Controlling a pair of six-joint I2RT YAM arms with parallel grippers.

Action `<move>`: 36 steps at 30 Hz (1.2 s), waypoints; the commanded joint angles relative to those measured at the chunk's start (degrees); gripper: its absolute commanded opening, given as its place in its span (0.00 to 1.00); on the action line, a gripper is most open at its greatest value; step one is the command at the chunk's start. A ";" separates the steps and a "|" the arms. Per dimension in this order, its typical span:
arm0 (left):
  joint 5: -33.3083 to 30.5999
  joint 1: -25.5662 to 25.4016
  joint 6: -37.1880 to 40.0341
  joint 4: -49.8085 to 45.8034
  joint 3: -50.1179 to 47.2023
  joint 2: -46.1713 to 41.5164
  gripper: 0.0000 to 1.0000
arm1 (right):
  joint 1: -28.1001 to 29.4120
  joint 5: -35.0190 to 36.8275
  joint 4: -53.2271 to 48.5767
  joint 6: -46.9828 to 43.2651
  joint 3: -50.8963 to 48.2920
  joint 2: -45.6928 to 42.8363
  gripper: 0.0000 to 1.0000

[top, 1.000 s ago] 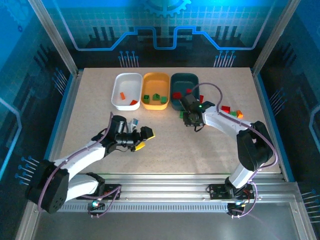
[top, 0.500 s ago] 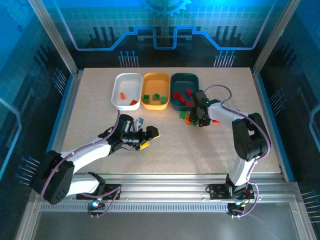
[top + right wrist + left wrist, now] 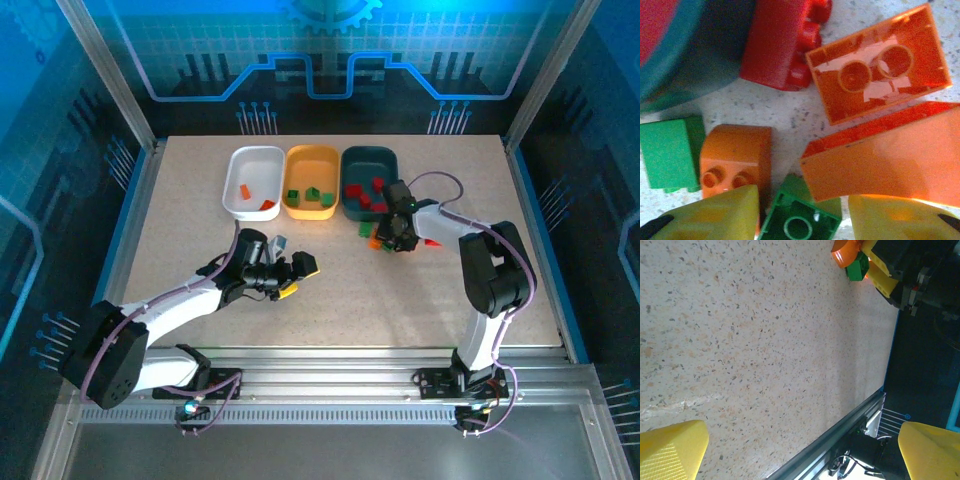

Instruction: Sort the legos into containers by color

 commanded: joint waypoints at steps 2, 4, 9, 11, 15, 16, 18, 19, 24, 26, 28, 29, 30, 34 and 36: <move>-0.37 -0.51 0.59 -0.18 1.57 -0.20 0.99 | -0.93 2.75 -2.29 -0.89 -5.29 -3.72 0.51; -0.31 -0.62 0.74 0.03 1.65 0.21 0.99 | -1.33 2.78 -1.85 -1.67 -7.99 -6.26 0.51; 0.21 -0.96 0.37 1.56 1.66 1.83 0.99 | -2.86 1.15 -1.09 -3.44 -11.37 -9.75 0.50; 0.15 -1.16 0.19 2.16 1.65 2.33 0.99 | -3.15 0.82 0.02 -4.79 -11.39 -9.63 0.49; 0.39 -1.44 0.04 2.36 1.65 2.40 0.99 | -3.63 1.53 -1.42 -7.14 -7.35 -6.33 0.49; 0.35 -1.35 0.01 2.11 1.65 2.11 0.99 | -3.92 1.36 -1.78 -7.39 -6.54 -5.32 0.48; 0.14 -1.35 0.58 0.95 1.65 1.05 0.99 | -4.06 1.47 -2.55 -7.53 -5.67 -4.22 0.47; -0.27 -1.41 1.03 0.02 1.65 0.36 0.99 | -4.13 1.77 -2.56 -7.46 -5.79 -4.19 0.47; -3.18 -0.44 3.25 -4.74 1.46 -3.70 0.99 | -4.21 0.83 -1.05 -7.47 -8.01 -4.93 0.38; -3.22 1.77 3.46 -6.56 1.56 -5.35 0.99 | -4.21 0.67 -0.32 -7.56 -9.12 -6.12 0.36; -2.59 5.32 3.37 -8.11 1.41 -7.50 0.99 | -4.19 0.65 -0.08 -7.79 -9.95 -7.44 0.34; -2.35 6.96 3.30 -9.05 1.39 -8.46 0.99 | -4.08 0.56 -0.31 -7.87 -10.14 -8.08 0.33; -2.06 9.27 3.30 -10.27 1.34 -9.65 0.99 | -3.95 0.60 -0.69 -7.97 -10.16 -9.13 0.33; -1.57 16.90 3.95 -13.96 0.64 -14.51 0.99 | -2.04 1.59 -2.72 -8.18 -9.74 -14.04 0.32; -1.71 19.29 4.48 -15.52 0.29 -16.36 0.99 | -0.24 2.20 -3.94 -8.14 -8.39 -16.18 0.32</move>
